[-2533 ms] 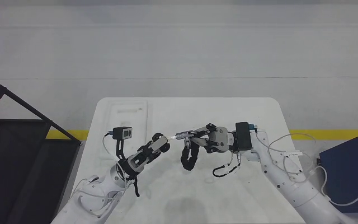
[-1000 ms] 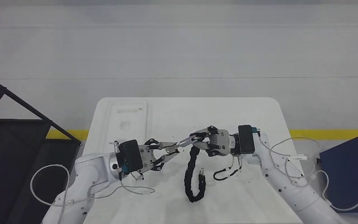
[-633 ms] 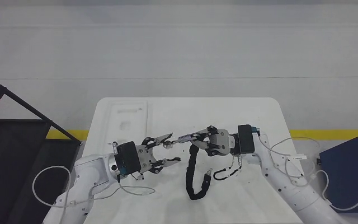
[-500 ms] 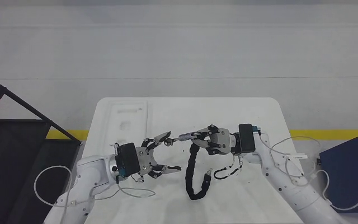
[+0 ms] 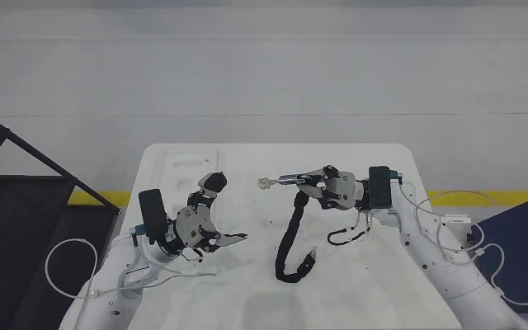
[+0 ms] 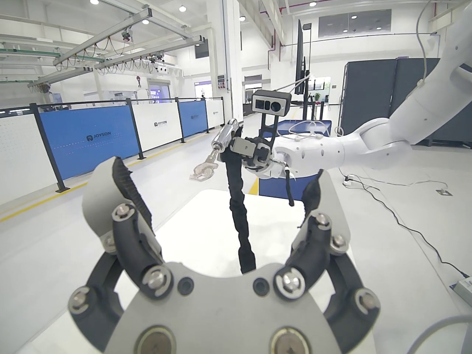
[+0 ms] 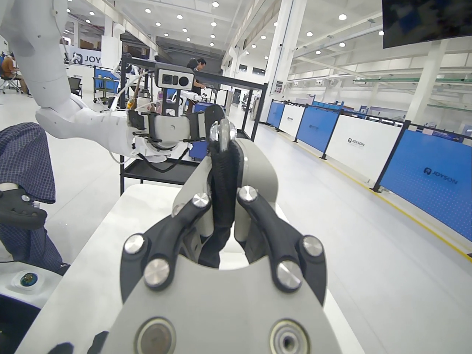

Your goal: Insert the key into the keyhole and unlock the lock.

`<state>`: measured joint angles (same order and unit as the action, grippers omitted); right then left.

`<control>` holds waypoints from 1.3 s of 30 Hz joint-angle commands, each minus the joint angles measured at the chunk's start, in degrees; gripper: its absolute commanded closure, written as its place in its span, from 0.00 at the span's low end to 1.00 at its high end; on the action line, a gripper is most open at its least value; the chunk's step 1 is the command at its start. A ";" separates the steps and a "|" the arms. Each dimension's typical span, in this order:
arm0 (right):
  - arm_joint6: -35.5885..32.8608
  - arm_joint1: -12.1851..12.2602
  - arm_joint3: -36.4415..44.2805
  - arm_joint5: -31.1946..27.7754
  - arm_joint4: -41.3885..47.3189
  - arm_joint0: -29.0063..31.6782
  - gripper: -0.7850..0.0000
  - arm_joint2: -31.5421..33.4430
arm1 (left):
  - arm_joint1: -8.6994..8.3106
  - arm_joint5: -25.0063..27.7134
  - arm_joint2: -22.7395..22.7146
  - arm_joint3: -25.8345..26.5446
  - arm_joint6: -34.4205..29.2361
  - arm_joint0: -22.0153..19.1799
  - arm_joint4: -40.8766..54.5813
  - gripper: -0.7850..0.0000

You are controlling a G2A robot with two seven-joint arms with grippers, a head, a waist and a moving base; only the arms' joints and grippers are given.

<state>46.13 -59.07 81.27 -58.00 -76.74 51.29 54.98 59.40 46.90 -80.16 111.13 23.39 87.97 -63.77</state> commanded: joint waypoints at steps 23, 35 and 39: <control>-44.92 -7.26 -28.28 4.47 27.36 -13.29 1.00 -14.00 | 0.00 -0.01 0.03 0.00 0.03 -0.01 -0.08 0.00; -57.01 -12.93 -41.04 9.44 29.09 -17.40 1.00 -20.94 | 0.00 -0.01 0.03 0.00 0.03 -0.01 -0.08 0.00; -58.89 -14.21 -42.77 10.54 28.32 -18.26 1.00 -22.05 | 0.00 -0.01 0.03 0.00 0.03 -0.01 -0.08 0.00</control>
<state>-12.70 -73.05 38.76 -47.42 -48.44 33.12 33.05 59.40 46.89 -80.13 111.13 23.42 87.96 -63.86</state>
